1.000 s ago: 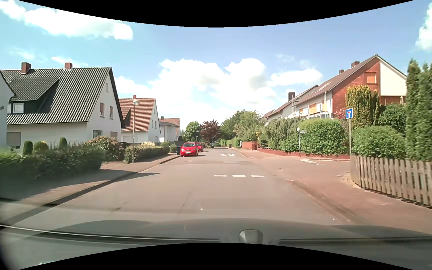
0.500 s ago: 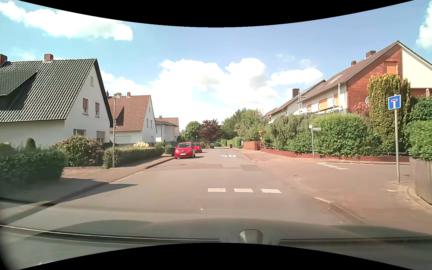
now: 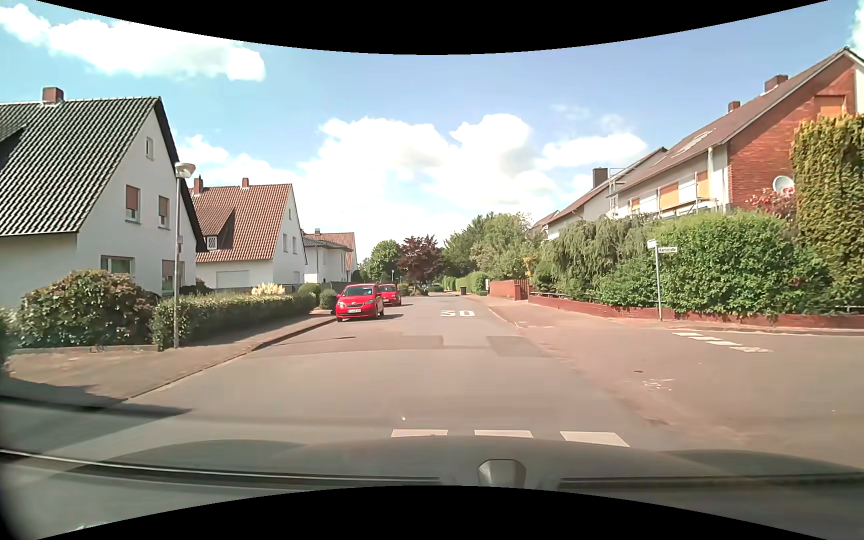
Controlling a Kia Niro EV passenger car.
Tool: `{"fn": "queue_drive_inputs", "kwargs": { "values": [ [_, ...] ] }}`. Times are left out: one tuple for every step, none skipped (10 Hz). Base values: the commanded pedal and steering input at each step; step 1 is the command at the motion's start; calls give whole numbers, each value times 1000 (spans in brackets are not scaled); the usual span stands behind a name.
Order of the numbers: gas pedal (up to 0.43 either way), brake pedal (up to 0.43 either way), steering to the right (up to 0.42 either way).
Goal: Follow the waypoints while adhering to traffic rules and regulations
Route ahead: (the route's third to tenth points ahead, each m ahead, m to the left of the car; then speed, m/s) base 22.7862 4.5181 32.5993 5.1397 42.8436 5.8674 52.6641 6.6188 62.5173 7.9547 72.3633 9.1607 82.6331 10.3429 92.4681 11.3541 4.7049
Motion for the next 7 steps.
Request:
{"fn": "queue_drive_inputs", "kwargs": {
  "values": [
    [130,6,-7],
    [138,6,-8],
    [150,6,-9],
    [157,6,-11],
    [169,6,-11],
    [189,6,-10],
    [220,6,-11]
  ]
}}
